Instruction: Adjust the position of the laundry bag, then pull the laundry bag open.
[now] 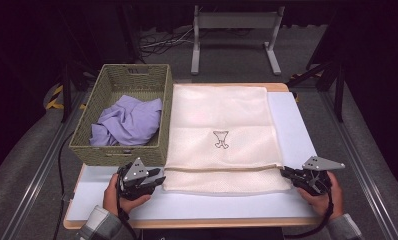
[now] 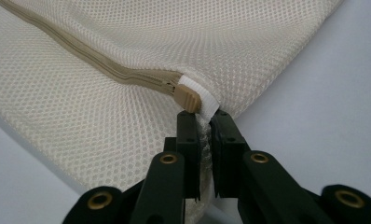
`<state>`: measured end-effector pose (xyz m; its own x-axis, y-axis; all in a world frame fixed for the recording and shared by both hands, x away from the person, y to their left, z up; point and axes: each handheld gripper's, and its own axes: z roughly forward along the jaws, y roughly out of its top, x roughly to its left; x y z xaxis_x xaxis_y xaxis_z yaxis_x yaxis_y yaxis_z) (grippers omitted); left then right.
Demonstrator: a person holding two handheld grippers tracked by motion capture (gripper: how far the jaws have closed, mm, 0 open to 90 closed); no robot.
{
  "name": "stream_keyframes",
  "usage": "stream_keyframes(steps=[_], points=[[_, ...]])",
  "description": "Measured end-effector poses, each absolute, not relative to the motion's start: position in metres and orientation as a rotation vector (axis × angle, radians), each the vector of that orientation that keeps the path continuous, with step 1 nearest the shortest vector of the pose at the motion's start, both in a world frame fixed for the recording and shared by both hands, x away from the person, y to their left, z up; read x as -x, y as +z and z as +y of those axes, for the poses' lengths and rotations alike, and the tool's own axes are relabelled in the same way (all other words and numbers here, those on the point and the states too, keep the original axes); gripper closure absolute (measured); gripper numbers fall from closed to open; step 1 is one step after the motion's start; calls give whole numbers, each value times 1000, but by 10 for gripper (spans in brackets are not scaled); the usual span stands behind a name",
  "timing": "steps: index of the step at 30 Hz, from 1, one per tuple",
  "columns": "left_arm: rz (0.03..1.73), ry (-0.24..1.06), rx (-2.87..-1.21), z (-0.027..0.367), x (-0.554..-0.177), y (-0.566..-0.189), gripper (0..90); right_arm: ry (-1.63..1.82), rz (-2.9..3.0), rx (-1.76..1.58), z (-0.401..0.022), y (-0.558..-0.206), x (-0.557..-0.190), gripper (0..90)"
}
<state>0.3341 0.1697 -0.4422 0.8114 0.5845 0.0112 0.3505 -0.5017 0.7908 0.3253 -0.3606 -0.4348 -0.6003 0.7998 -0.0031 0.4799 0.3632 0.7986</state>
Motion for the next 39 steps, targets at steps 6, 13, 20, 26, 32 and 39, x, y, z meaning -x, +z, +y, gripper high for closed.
stream_keyframes(steps=[6,13,20,26,32,39], points=[[659,334,-2153,167,-335,-442,609,1112,2240,-1112,-361,-435,-325,834],[643,327,-2153,167,-333,-440,600,1109,2242,-1109,-360,-434,-325,835],[588,343,-2156,159,-332,-433,651,1117,2241,-1093,-359,-431,-325,838],[550,318,-2158,149,-332,-429,644,1127,2236,-1076,-357,-427,-325,839],[498,314,-2164,136,-331,-423,642,1134,2237,-1072,-357,-426,-324,839],[405,298,-2182,102,-335,-413,641,1151,2234,-1064,-357,-424,-324,839]])
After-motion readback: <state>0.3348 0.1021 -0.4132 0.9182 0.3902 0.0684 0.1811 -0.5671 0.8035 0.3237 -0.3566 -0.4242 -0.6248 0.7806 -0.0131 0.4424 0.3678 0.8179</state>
